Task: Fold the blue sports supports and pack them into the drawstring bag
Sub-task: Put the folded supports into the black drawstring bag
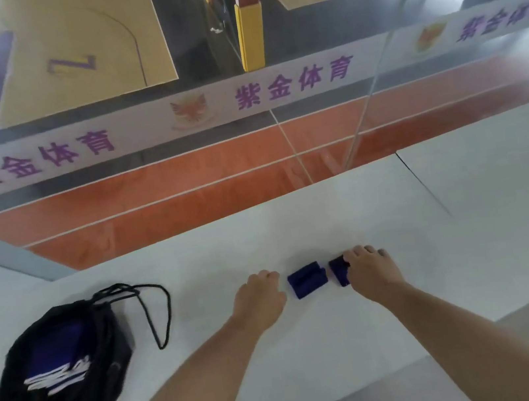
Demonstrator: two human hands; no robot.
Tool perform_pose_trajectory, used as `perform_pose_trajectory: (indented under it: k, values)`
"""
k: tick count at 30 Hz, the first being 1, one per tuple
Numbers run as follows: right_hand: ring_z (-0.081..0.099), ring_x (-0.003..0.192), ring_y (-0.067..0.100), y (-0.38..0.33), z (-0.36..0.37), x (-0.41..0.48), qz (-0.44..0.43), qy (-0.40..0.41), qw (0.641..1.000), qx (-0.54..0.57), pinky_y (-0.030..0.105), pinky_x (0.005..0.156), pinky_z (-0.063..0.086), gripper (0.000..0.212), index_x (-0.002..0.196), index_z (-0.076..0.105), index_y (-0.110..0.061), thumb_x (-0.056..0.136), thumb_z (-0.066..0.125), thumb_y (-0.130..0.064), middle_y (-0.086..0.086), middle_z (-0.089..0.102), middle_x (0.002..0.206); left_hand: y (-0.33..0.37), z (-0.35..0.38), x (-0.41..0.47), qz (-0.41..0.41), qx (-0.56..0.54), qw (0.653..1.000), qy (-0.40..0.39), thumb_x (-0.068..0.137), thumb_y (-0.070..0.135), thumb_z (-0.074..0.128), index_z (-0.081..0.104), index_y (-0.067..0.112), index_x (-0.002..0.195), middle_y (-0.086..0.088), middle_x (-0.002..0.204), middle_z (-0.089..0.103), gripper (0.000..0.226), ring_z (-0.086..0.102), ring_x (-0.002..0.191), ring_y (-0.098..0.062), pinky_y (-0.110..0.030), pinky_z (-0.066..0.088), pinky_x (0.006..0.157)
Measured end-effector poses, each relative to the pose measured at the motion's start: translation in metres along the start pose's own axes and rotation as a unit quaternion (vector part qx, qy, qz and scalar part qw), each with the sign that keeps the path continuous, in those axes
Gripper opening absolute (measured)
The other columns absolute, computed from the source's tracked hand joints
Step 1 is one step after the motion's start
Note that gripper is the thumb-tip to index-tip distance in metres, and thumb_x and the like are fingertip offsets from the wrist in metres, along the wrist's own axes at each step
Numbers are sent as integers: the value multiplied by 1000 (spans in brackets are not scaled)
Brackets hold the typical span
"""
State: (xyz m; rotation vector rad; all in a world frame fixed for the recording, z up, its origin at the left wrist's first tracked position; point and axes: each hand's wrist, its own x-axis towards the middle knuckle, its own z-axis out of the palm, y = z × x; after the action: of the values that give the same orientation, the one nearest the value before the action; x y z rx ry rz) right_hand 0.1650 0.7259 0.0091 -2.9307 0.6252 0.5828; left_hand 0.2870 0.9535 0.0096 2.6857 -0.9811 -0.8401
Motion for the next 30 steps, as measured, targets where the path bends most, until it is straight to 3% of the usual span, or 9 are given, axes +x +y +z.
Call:
perform_pose_trajectory:
  k: [3, 6, 10, 14, 18, 21, 24, 27, 30]
  values:
    - [24, 148, 19, 30, 14, 22, -50, -64, 996, 43, 36, 116, 26, 56, 150, 31, -22, 97, 50, -24, -1, 27, 161, 21, 18, 28, -23, -38, 999, 2, 96, 44, 53, 45, 18, 139, -2, 141, 48, 51, 46, 126, -23, -39, 45, 100]
    - [13, 153, 17, 41, 28, 45, -87, -94, 991, 44, 37, 120, 21, 69, 156, 18, -21, 99, 54, -28, -2, 15, 166, 32, 37, 52, -19, -30, 999, -2, 93, 51, 58, 33, 16, 148, -2, 152, 39, 70, 36, 138, -24, -40, 38, 110]
    - [32, 145, 21, 40, 38, 63, -103, -109, 988, 45, 38, 115, 30, 57, 148, 32, -21, 97, 57, -26, -2, 34, 158, 39, 61, 71, -9, -21, 1000, -6, 94, 44, 60, 36, 13, 145, -4, 144, 46, 65, 44, 129, -25, -38, 43, 104]
    - [50, 118, 28, 38, 42, 60, -85, -87, 993, 1, 39, 98, 38, 46, 137, 42, -25, 94, 57, -32, 1, 52, 138, 39, 77, 75, -3, -5, 1000, 23, 93, 37, 63, 38, 14, 146, -4, 140, 48, 63, 46, 123, -26, -36, 44, 101]
    - [52, 119, 28, 37, 51, 50, -1, -129, 991, 48, 39, 102, 39, 51, 136, 45, -21, 92, 62, -41, 3, 57, 130, 36, 72, 72, -48, -63, 997, 2, 90, 30, 66, 45, 17, 137, -7, 133, 51, 54, 49, 114, -31, -38, 44, 96]
    - [58, 108, 27, 31, 46, 43, 58, -162, 980, 103, 37, 90, 49, 45, 124, 54, -17, 88, 65, -42, 5, 61, 119, 25, 68, 64, -86, -81, 992, -38, 89, 37, 62, 54, 16, 121, -5, 114, 65, 39, 56, 106, -31, -37, 48, 87]
    - [63, 85, 21, 14, 35, 41, 111, -182, 952, 218, 30, 67, 52, 26, 103, 59, -17, 87, 65, -36, 2, 65, 97, 7, 65, 52, -138, -213, 965, -69, 85, 49, 57, 60, 18, 118, -3, 106, 69, 45, 63, 99, -26, -41, 53, 87]
    - [65, 86, 23, -9, 21, 40, 162, -177, 907, 346, 32, 69, 55, 28, 106, 61, -14, 86, 66, -34, 5, 68, 97, -8, 48, 37, -154, -367, 915, -62, 94, 38, 59, 61, 18, 112, -2, 104, 69, 28, 65, 95, -20, -35, 53, 84]
    - [64, 77, 18, -41, 7, 36, 152, -187, 864, 442, 25, 61, 48, 17, 102, 65, -15, 91, 66, -27, 4, 69, 94, -26, 25, 20, -145, -506, 847, -82, 96, 24, 61, 63, 17, 116, -4, 111, 71, 22, 67, 103, -21, -39, 53, 96]
